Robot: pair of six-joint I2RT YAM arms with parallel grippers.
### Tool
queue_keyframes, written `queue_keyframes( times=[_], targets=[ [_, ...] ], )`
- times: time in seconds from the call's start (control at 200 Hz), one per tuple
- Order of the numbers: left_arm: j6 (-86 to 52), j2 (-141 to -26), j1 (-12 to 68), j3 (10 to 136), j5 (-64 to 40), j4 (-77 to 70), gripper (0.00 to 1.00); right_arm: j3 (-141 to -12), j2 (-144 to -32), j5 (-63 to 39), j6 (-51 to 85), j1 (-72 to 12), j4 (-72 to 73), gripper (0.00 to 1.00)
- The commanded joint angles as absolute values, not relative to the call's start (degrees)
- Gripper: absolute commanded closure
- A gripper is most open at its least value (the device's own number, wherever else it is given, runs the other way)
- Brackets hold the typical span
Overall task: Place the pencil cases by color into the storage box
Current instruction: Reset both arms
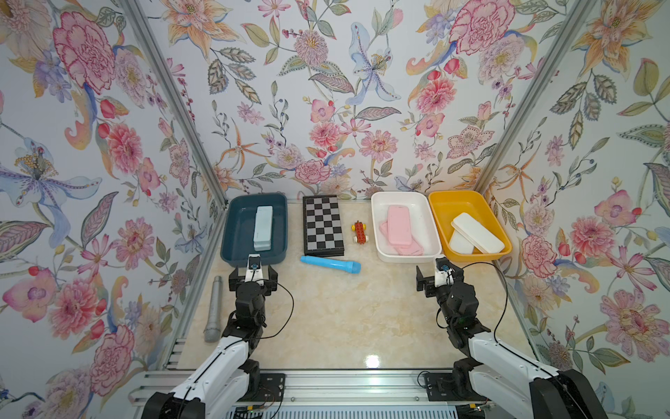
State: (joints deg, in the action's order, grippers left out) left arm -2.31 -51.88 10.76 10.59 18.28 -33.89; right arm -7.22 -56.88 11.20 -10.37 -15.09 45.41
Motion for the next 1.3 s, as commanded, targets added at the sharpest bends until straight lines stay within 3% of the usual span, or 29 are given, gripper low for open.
queue_keyframes(
  times=[0.0, 0.19, 0.445, 0.555, 0.59, 0.88, 1.295],
  targets=[
    [-1.6, -56.0, 8.9, 10.0, 14.2, -42.7, 0.02, -4.7, -59.5, 12.4, -12.6, -13.3, 59.5, 0.0],
    [-2.1, -64.4, 6.4, 10.5, 12.0, -47.8, 0.02, -3.2, -67.2, 7.8, -10.5, -8.5, 69.2, 0.0],
    [-1.9, -73.8, 4.4, 12.5, 7.7, -52.9, 0.03, -2.5, -88.8, 5.6, -8.4, -7.4, 91.3, 0.0],
    [-1.1, -77.4, 3.6, 13.9, 6.3, -54.0, 0.07, -4.3, -92.2, 3.2, -9.2, -7.1, 91.1, 0.0],
    [-0.8, -79.1, 3.7, 14.8, 6.6, -54.3, 0.02, -4.4, -92.3, 3.1, -9.1, -7.0, 91.1, 0.0],
    [-1.9, -87.9, 1.9, 18.3, 4.8, -56.0, 0.02, -5.2, -91.9, 2.2, -8.7, -6.4, 89.2, 0.0],
    [-1.5, -88.3, 2.0, 18.7, 4.2, -55.4, 0.02, -14.8, -89.2, -7.0, -3.7, -0.2, 68.4, 0.0]
  ],
)
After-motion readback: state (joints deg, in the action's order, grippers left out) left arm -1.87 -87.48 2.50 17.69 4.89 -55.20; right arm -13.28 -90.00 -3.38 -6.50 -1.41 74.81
